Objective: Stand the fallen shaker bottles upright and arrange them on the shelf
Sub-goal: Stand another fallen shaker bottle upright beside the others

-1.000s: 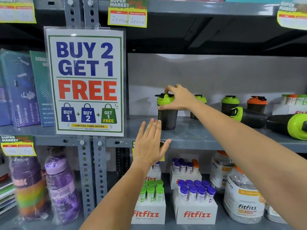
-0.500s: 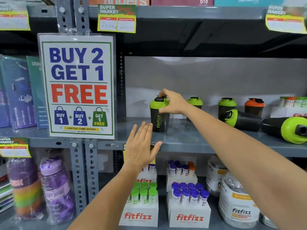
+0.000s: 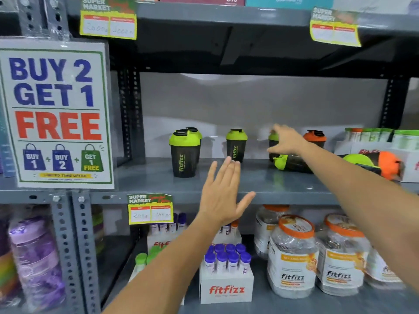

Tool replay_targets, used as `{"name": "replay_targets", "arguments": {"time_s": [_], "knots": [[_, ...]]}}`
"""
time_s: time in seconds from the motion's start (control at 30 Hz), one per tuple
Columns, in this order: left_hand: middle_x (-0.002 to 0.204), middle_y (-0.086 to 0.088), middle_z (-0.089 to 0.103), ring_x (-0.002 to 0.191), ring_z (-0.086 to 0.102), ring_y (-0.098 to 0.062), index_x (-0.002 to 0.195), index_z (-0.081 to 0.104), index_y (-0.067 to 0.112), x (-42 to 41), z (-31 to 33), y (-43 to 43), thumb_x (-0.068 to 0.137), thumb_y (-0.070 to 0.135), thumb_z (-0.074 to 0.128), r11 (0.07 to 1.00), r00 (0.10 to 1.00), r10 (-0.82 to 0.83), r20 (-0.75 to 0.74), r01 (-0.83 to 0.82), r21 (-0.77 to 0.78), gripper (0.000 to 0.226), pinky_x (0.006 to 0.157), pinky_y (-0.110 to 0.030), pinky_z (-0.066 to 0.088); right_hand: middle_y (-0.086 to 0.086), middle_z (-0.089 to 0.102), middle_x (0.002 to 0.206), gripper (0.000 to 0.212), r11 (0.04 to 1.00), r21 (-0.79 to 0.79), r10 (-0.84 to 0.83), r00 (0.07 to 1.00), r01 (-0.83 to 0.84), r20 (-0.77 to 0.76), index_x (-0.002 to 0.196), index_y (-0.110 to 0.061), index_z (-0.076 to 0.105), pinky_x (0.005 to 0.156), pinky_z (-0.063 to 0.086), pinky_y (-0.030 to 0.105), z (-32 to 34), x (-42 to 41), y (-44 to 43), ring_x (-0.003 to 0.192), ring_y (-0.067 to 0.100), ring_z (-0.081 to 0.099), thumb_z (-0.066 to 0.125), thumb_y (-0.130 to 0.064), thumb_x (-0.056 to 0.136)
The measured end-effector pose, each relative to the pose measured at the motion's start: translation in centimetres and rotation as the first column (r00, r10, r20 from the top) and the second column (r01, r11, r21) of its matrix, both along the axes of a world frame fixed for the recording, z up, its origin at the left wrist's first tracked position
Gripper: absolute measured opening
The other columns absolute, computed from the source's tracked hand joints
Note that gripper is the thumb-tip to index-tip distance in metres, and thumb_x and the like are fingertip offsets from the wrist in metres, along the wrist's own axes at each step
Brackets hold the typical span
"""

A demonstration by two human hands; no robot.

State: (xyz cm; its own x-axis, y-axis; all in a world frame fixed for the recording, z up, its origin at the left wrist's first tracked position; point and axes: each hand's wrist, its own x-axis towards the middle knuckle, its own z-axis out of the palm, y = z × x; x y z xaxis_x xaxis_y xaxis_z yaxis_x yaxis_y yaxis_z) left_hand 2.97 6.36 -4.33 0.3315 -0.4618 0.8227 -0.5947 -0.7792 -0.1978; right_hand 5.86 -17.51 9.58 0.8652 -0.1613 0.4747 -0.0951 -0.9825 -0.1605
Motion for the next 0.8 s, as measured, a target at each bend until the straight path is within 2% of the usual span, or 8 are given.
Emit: {"name": "replay_targets", "arguments": {"time_s": [0.23,0.3,0.43,0.5,0.57,0.63,0.73,0.8], "knots": [[0.14,-0.015,0.053,0.138,0.039,-0.027,0.138,0.048,-0.001,1.3,-1.5,-1.1,0.093,0.057,0.035,0.993,0.995,0.095,0.027,-0.097,0.061,0.075,0.116,-0.048,0.02,0.024,0.037,0.147,0.119,0.964,-0.098,-0.263,0.94,0.247,-0.219,0.15,-0.002,0.018,0.109,0.037,0.048,-2.7,0.0,-4.9,0.134,0.044,0.038,0.075,-0.065,0.066],[0.14,-0.015,0.053,0.137,0.041,-0.027,0.138,0.048,-0.001,1.4,-1.6,-1.4,0.094,0.056,0.035,0.994,0.994,0.102,0.043,-0.104,0.041,0.074,0.115,-0.048,0.021,0.022,0.038,0.147,0.116,0.955,-0.151,-0.285,0.93,0.255,-0.232,0.149,-0.003,0.02,0.108,0.038,0.05,-4.0,0.2,-5.6,0.133,0.043,0.039,0.075,-0.064,0.066],[0.139,-0.015,0.054,0.136,0.043,-0.027,0.138,0.047,-0.001,1.4,-1.6,-1.4,0.094,0.056,0.034,0.995,0.994,0.097,0.054,-0.098,0.013,0.074,0.115,-0.046,0.021,0.019,0.043,0.14,0.096,0.918,-0.253,-0.331,0.941,0.304,-0.07,0.141,-0.005,0.033,0.1,0.042,0.052,-5.2,0.4,-5.3,0.127,0.041,0.043,0.077,-0.053,0.07],[0.139,-0.015,0.054,0.136,0.043,-0.027,0.138,0.048,-0.001,1.5,-1.7,-1.5,0.093,0.056,0.035,0.996,0.993,0.093,0.067,-0.093,0.002,0.074,0.115,-0.046,0.022,0.019,0.045,0.137,0.091,0.926,-0.224,-0.315,0.949,0.303,-0.019,0.138,-0.004,0.036,0.097,0.044,0.052,-5.3,0.6,-4.8,0.125,0.042,0.045,0.08,-0.047,0.07],[0.138,-0.015,0.055,0.136,0.043,-0.027,0.138,0.048,-0.001,1.5,-1.8,-1.5,0.093,0.056,0.035,0.996,0.992,0.092,0.082,-0.091,-0.008,0.074,0.115,-0.046,0.022,0.021,0.047,0.135,0.089,0.963,-0.119,-0.241,0.97,0.243,0.032,0.135,-0.001,0.039,0.097,0.046,0.052,-5.1,0.8,-3.7,0.124,0.044,0.047,0.078,-0.05,0.072],[0.138,-0.015,0.055,0.135,0.044,-0.027,0.137,0.049,-0.001,1.7,-1.8,-1.6,0.093,0.056,0.036,0.996,0.991,0.093,0.096,-0.092,-0.018,0.073,0.114,-0.046,0.024,0.023,0.054,0.129,0.088,0.986,0.114,-0.137,0.983,0.123,0.121,0.129,0.001,0.046,0.095,0.049,0.048,-4.8,1.6,-2.2,0.12,0.042,0.052,0.074,-0.058,0.071],[0.137,-0.014,0.056,0.135,0.045,-0.026,0.137,0.05,-0.001,1.6,-1.8,-1.6,0.093,0.056,0.034,0.995,0.991,0.099,0.094,-0.096,-0.029,0.074,0.114,-0.047,0.027,0.012,0.067,0.098,0.075,0.881,0.47,-0.051,0.976,-0.055,0.21,0.096,-0.008,0.06,0.084,0.056,0.044,-4.0,2.2,1.0,0.102,0.033,0.064,0.067,-0.074,0.061],[0.137,-0.014,0.056,0.135,0.044,-0.026,0.137,0.049,-0.001,1.7,-1.8,-1.6,0.093,0.057,0.033,0.995,0.991,0.1,0.091,-0.097,-0.029,0.074,0.114,-0.047,0.028,0.006,0.061,0.088,0.056,0.77,0.626,-0.003,0.979,-0.127,0.203,0.075,-0.014,0.053,0.08,0.059,0.046,-3.8,2.1,3.5,0.094,0.028,0.064,0.071,-0.066,0.067]]}}
